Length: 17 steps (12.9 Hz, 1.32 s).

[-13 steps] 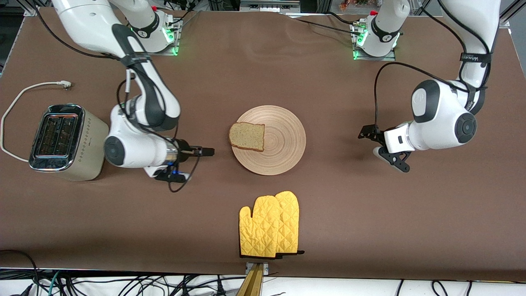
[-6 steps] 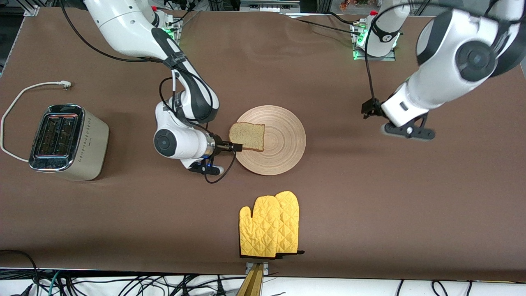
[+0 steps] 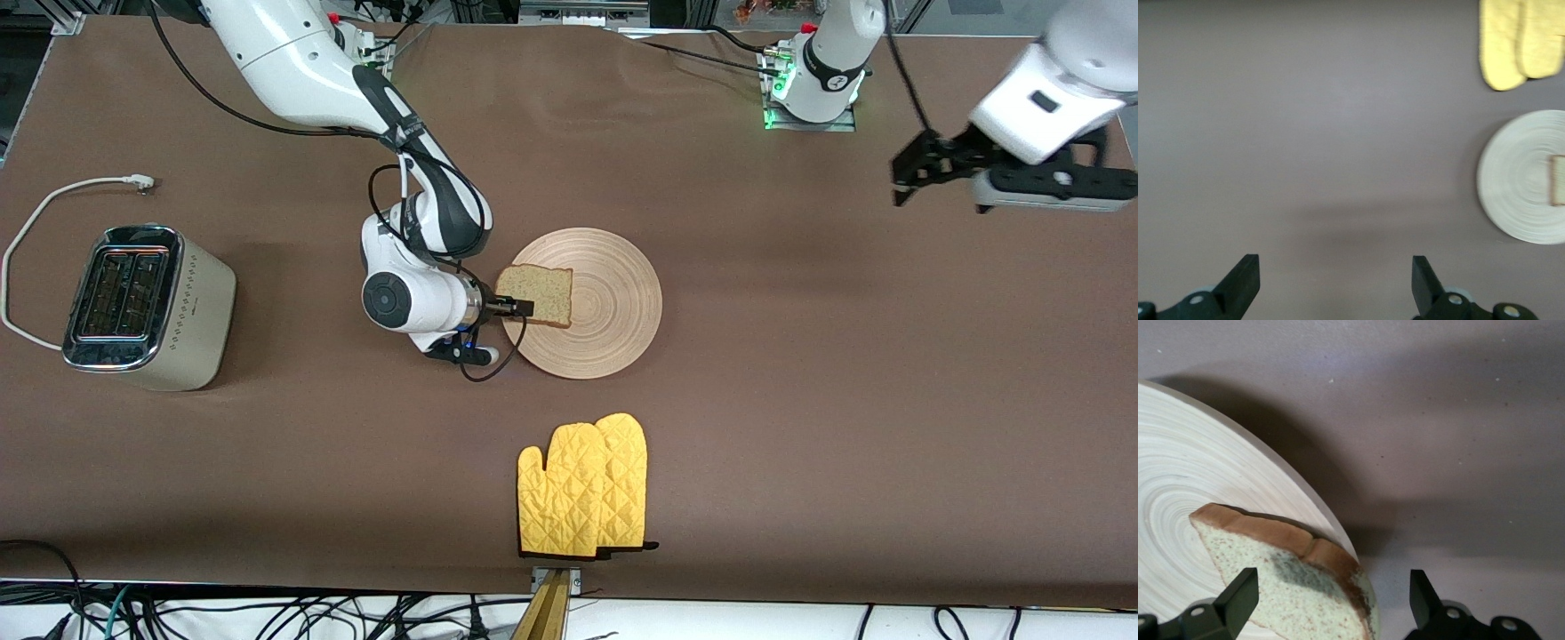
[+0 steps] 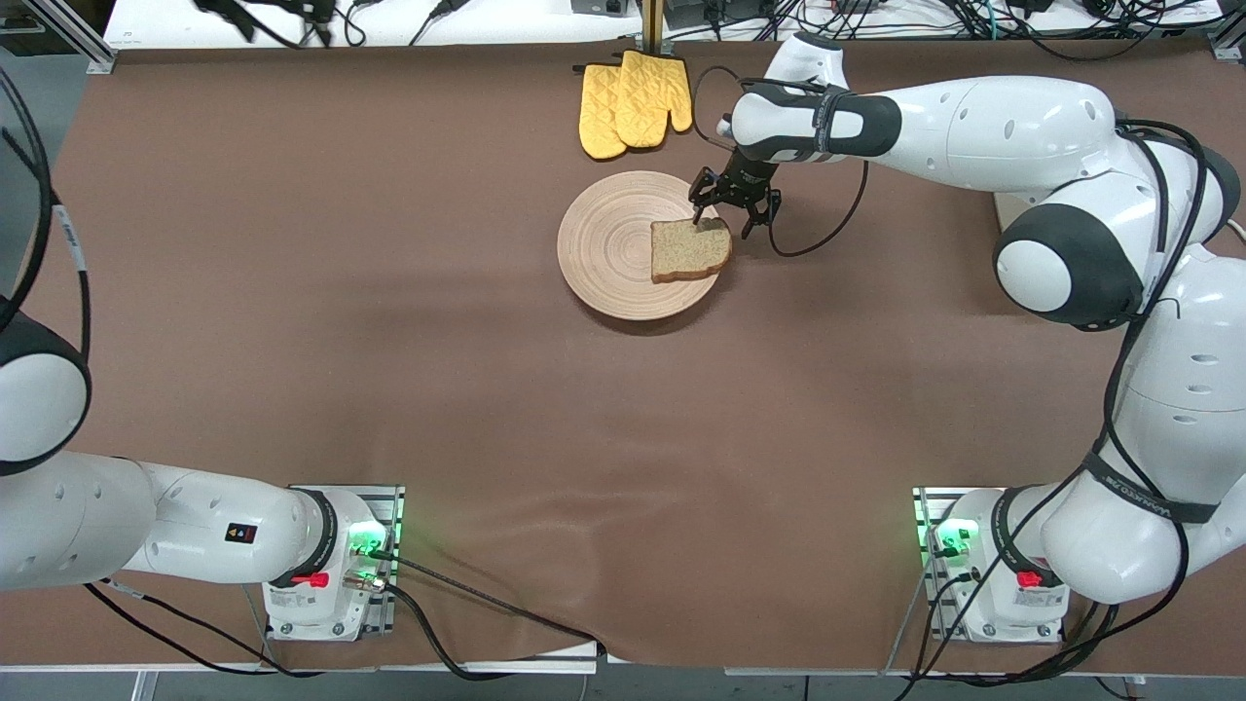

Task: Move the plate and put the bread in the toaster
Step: 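Grasp the bread slice's crust with the right gripper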

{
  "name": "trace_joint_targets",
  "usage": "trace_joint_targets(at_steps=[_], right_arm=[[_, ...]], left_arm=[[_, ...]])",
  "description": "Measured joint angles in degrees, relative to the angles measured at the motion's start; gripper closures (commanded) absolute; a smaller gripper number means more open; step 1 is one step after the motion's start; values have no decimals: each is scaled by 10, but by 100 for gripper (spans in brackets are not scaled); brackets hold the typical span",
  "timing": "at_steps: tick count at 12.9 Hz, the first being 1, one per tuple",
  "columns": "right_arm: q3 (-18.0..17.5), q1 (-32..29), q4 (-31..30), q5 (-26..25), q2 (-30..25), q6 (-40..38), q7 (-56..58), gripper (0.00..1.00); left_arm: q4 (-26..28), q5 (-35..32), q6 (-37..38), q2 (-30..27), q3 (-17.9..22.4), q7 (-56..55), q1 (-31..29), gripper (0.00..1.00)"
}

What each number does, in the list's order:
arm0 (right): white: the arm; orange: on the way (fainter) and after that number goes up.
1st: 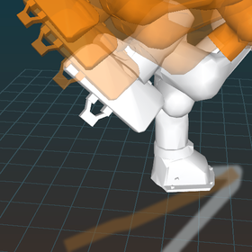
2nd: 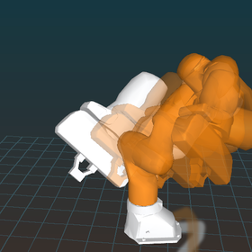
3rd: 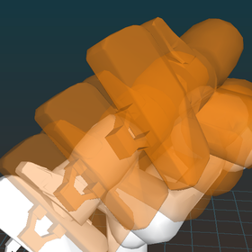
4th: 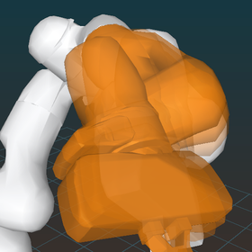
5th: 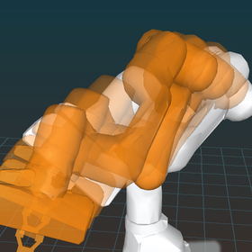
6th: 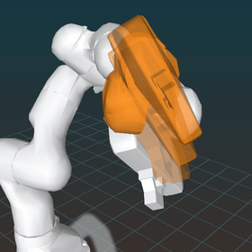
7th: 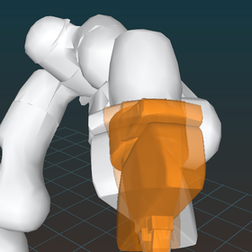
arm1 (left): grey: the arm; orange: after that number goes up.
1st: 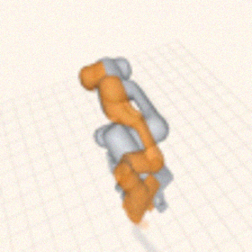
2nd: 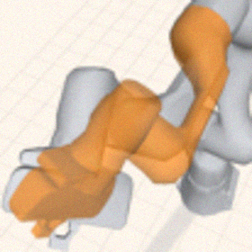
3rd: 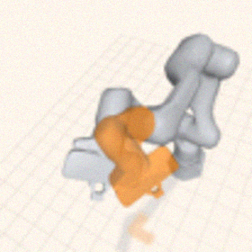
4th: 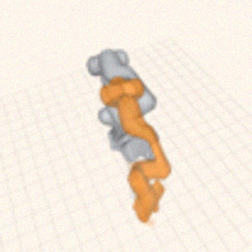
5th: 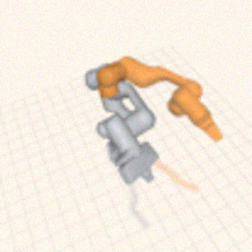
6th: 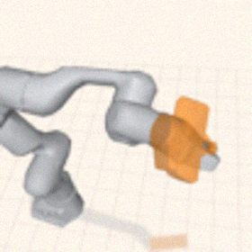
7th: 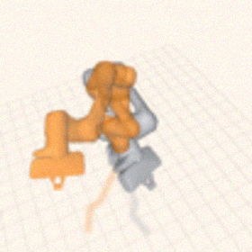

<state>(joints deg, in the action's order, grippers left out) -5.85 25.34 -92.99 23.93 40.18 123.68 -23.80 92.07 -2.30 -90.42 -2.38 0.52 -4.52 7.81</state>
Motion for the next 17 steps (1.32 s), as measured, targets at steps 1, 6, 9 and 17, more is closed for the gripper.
trace_joint_targets(at_steps=[1,6,9,17], right_arm=[[1,0,-3,0,-1,0,0,0],[1,0,-8,0,-12,-19,0,0],[1,0,-10,0,-18,-33,0,36],[1,0,-15,-1,-18,-37,-1,75]], left_arm=[[5,0,-2,2,24,13,-4,0],[22,0,-7,9,38,27,-14,0],[22,0,-7,14,36,27,-10,0],[13,33,-6,15,34,27,-9,0]])
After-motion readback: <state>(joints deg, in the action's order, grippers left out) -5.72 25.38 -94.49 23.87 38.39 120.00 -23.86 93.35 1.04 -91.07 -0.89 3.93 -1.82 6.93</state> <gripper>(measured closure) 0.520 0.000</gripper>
